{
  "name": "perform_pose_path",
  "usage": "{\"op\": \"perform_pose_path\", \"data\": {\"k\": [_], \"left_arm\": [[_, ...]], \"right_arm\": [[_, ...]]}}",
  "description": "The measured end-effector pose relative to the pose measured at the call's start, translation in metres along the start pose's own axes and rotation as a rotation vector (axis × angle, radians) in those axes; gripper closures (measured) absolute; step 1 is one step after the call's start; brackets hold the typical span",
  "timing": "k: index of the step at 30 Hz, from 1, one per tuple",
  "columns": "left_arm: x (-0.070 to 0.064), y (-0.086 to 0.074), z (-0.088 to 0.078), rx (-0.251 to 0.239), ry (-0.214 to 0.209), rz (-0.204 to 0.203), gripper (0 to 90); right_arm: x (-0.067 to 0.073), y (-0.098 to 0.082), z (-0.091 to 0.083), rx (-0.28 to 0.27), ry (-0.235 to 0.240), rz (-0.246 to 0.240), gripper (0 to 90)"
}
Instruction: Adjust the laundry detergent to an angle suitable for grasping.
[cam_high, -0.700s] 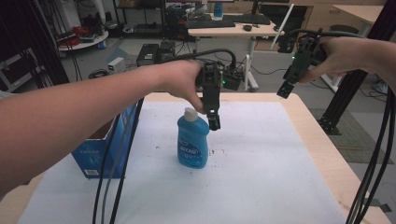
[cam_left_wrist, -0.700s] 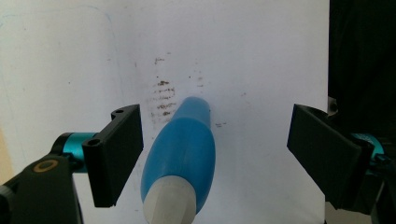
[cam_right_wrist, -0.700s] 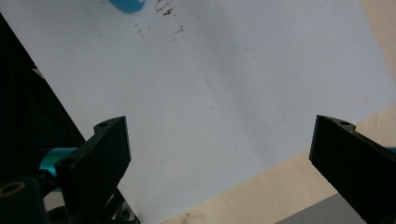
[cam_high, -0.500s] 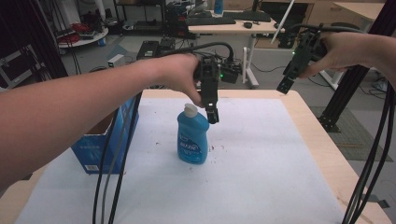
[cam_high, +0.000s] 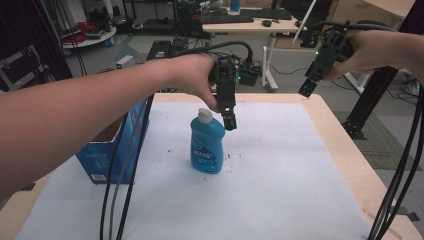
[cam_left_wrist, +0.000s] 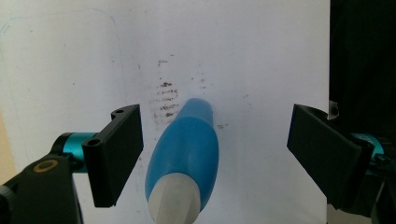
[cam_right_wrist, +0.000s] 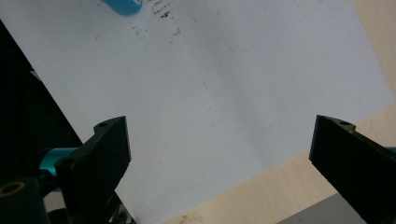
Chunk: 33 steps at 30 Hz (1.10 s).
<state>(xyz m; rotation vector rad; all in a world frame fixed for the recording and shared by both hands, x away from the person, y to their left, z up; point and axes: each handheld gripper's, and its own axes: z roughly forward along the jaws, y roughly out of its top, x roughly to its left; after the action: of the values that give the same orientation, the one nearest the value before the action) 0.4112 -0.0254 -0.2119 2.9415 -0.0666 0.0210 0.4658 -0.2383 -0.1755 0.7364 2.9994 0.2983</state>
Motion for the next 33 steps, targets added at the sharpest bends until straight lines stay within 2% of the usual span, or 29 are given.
{"op": "perform_pose_path", "data": {"k": [16,24,33], "left_arm": [[-0.004,-0.003,-0.010,-0.012,0.008,0.005,18.4],[-0.006,-0.005,-0.025,-0.021,0.016,0.010,18.4],[-0.007,-0.009,-0.051,-0.038,0.027,0.000,18.4]], "right_arm": [[0.005,-0.006,0.004,-0.040,-0.002,-0.011,4.6],[0.008,-0.011,0.009,-0.072,0.002,-0.015,4.6],[0.012,-0.012,0.024,-0.100,0.018,-0.023,4.5]]}}
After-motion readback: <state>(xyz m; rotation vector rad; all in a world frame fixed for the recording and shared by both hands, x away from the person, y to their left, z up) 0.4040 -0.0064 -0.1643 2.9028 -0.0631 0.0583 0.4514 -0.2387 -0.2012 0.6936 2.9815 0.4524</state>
